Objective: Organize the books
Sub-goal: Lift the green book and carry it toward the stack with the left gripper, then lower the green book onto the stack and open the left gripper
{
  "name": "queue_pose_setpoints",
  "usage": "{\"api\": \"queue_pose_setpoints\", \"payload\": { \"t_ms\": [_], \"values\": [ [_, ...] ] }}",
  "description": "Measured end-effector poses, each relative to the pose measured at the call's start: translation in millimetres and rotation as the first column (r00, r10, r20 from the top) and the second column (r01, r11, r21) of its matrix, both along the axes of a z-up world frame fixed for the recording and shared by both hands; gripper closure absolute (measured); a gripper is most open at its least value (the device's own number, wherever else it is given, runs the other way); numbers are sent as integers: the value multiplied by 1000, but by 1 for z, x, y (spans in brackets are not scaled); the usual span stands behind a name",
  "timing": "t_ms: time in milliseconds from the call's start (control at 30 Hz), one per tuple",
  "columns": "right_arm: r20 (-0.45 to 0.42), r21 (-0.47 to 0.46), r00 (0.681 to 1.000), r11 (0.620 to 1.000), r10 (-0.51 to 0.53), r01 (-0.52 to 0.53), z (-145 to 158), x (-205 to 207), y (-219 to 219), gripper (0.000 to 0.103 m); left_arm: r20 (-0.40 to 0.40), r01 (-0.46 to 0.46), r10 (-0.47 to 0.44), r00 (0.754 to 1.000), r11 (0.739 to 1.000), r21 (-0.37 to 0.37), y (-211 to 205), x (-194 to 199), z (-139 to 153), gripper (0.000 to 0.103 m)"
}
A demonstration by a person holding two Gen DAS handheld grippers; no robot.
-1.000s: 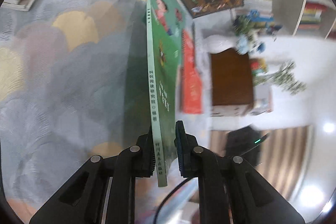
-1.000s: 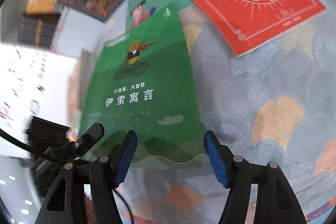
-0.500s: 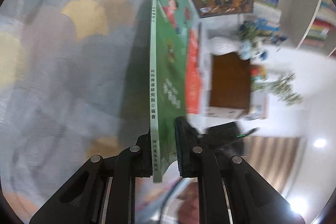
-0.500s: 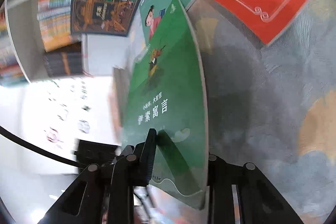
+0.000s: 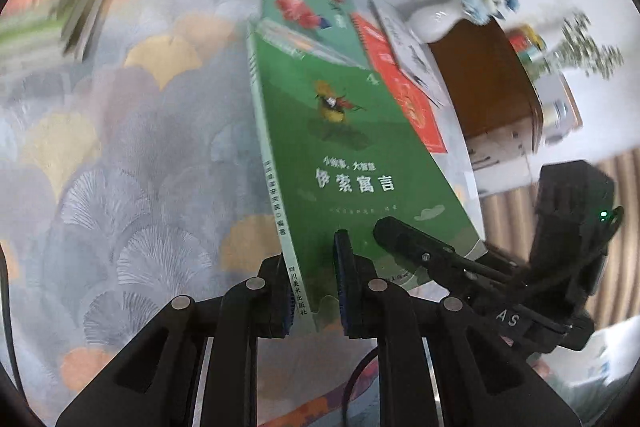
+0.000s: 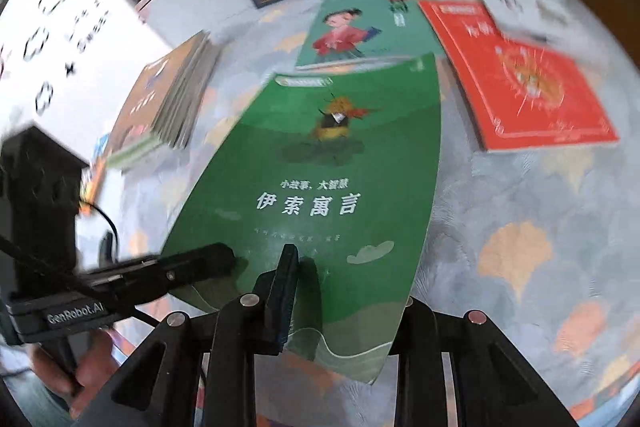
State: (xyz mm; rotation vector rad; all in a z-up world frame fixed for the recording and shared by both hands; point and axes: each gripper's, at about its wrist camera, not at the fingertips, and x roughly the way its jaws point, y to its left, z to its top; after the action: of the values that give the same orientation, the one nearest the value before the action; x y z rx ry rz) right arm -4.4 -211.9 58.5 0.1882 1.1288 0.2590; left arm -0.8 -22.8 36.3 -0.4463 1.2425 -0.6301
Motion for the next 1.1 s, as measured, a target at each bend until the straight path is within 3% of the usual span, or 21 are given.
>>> {"api": "queue_pose_setpoints", "payload": {
  "t_ms": [100, 233, 367, 600, 800, 967, 1100],
  "values": [
    [12, -3, 999, 1000, 30, -30, 12, -9, 1, 76, 63, 16, -16, 998, 1000, 5, 0, -3, 14, 91],
    [56, 8, 998, 999, 34, -34, 39, -15, 8, 75, 85, 9, -2, 996, 997, -80, 14, -1, 29, 89],
    [111, 9, 992, 999, 52, -53, 67, -15, 22, 75, 130, -12, 27, 991, 993, -119, 26, 0, 50, 88],
    [202, 55, 964, 981, 172, -187, 106, 12, 75, 73, 200, -153, 189, 961, 971, -182, 89, 13, 85, 88],
    [240, 37, 921, 945, 308, -325, 110, 55, 148, 73, 244, -311, 333, 911, 942, -123, 155, 27, 95, 88],
    [156, 122, 912, 909, 378, -398, 91, 102, 195, 73, 210, -416, 430, 878, 903, -109, 204, 41, 79, 87],
    [102, 161, 915, 902, 390, -402, 76, 132, 221, 73, 184, -464, 474, 861, 881, -97, 226, 58, 66, 86]
  ]
}}
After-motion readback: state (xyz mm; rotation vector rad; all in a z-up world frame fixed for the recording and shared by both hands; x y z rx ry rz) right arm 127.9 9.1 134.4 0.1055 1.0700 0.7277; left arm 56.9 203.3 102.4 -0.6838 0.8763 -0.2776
